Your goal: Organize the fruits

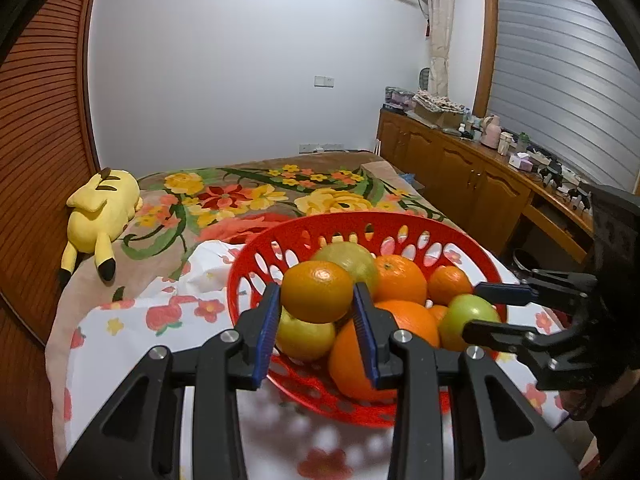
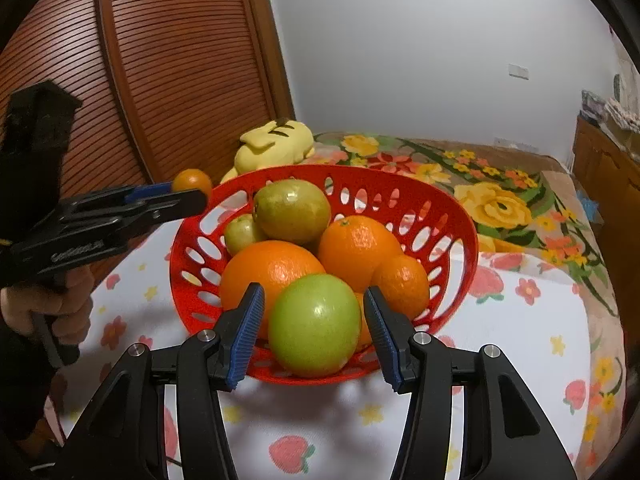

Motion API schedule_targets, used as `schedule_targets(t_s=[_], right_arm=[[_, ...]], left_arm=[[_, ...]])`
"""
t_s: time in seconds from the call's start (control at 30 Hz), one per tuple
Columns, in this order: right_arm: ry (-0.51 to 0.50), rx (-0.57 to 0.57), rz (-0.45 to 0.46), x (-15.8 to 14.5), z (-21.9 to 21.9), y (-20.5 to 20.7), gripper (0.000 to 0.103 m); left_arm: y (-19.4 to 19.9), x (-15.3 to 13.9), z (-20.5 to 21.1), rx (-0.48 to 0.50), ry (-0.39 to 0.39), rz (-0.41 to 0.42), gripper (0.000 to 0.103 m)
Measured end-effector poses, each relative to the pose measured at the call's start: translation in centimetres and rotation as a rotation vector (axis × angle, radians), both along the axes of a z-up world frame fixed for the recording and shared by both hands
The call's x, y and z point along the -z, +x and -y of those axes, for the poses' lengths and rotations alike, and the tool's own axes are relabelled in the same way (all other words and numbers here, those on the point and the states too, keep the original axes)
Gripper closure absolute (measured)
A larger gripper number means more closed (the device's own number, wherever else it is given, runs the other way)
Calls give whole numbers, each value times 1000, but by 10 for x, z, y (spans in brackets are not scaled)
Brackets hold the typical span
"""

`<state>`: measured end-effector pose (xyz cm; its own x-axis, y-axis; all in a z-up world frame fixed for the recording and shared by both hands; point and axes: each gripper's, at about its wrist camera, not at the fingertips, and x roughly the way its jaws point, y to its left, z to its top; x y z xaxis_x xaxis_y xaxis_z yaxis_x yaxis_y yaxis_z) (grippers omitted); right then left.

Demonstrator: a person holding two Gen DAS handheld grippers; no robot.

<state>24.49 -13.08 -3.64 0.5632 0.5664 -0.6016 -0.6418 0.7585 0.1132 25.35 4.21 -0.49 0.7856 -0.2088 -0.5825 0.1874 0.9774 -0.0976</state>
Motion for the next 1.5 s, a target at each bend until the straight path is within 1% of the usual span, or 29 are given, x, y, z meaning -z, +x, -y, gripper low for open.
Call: schedule_targets(t_s=[0.13, 0.27, 0.47, 0.77, 0.87, 1.03, 1.23, 1.43, 1.5], right_arm=[[-4, -5, 11, -3, -2, 1, 50], [12, 0, 15, -7, 2, 0, 50], [9, 7, 21, -9, 6, 0, 50], [15, 22, 18, -7, 10, -1, 50], [18, 25, 18, -8, 11, -3, 50], [21, 42, 24, -9, 13, -5, 50], [31, 81, 41, -11, 20, -12, 49], [36, 126, 76, -16, 28, -30, 46], [37, 137, 85, -18, 29, -38, 44]], left_arm=[[14, 2, -1, -1, 18, -9, 69], [31, 6, -4, -8, 24, -29, 69], [46, 14, -6, -14, 29, -59, 68], [50, 16, -5, -15, 33, -62, 68], [48, 15, -4, -17, 35, -61, 66], [32, 11, -1, -17, 26, -48, 64], [-1, 5, 4, -8, 24, -22, 62], [-37, -4, 11, -7, 32, 16, 54], [-49, -7, 12, -11, 25, 28, 51]])
